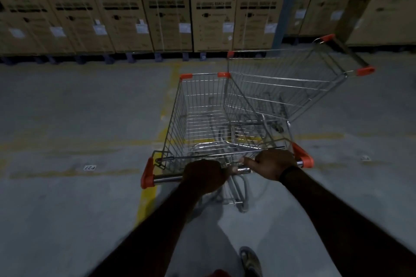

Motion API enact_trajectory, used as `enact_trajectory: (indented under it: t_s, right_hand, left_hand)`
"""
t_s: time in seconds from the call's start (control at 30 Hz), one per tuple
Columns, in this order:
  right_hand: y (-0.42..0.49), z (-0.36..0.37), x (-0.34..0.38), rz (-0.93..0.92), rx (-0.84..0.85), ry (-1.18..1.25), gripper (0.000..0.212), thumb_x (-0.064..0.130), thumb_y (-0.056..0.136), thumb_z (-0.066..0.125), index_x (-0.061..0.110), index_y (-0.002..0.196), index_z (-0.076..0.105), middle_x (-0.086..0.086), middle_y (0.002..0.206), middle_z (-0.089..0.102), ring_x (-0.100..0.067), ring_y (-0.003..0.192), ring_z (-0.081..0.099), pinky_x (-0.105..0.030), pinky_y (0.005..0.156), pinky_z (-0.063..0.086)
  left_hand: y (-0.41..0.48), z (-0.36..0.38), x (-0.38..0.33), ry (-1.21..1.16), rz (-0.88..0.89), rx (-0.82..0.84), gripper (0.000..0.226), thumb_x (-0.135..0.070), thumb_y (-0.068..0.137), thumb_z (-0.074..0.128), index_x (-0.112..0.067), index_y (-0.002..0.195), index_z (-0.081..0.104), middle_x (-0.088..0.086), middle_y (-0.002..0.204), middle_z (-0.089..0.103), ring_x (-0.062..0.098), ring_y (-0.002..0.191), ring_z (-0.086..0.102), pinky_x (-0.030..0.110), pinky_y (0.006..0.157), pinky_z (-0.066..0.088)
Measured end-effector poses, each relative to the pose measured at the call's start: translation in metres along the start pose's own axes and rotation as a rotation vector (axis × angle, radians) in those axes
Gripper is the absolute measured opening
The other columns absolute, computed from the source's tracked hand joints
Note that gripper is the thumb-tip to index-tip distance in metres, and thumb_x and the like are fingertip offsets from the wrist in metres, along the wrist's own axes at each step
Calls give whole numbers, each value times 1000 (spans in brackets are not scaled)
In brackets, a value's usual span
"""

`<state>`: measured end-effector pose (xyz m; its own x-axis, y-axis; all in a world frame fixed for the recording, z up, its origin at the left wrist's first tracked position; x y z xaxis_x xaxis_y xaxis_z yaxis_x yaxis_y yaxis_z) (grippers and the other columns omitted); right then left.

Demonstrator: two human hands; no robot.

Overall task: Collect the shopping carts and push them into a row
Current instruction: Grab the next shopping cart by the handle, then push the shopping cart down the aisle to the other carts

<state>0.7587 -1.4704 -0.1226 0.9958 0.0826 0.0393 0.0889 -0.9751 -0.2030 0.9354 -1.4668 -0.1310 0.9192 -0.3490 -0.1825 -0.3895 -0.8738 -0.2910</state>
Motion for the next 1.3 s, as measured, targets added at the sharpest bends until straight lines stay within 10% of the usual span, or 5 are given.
enact_trajectory:
  t_s: [0.47,0.8,1.0,1.13,1.3]
  right_hand:
    - [-131,21,60,108,-44,7,87,81,92,19,15,78,74,-7,93,74,-25,93,68,-32,77,44]
    - [-260,54,96,174,-61,59,93,85,87,12,16,81,74,-9,96,73,-28,97,68,-35,83,49]
    - [-355,74,126,190,-23,61,101,99,69,5,18,66,65,-5,80,69,-25,85,66,-37,83,51]
    - [-417,82,141,256,-1,81,95,101,67,10,21,64,62,-3,78,68,-22,80,64,-35,80,51]
    - [-475,94,147,395,-13,88,93,102,68,16,21,66,62,-1,79,66,-22,84,65,-34,80,49]
  left_hand:
    - [-115,18,-2,77,356,-416,72,-76,94,35,-16,68,64,-2,59,54,26,61,61,25,61,42]
    - [-211,65,-8,-72,229,-103,100,-102,50,-1,-24,74,57,-6,65,53,9,62,49,14,61,31]
    - [-343,72,-46,119,781,-925,27,-48,89,75,-21,84,71,0,64,67,24,55,65,31,44,51]
    - [-341,98,-46,121,416,-379,73,-85,87,26,-31,102,73,-7,99,74,17,99,70,31,84,55]
    - [-371,119,-66,115,479,-262,86,-93,79,14,-34,106,70,-11,110,72,15,110,66,34,93,52]
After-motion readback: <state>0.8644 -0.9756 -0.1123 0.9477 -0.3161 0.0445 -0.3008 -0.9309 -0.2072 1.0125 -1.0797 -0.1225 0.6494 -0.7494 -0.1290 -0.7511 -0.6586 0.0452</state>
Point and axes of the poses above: each hand's wrist, its own y-axis towards the middle knuckle, its own z-axis out of the palm, x = y × z, the point moved 9 cm from there along y, towards the middle knuckle
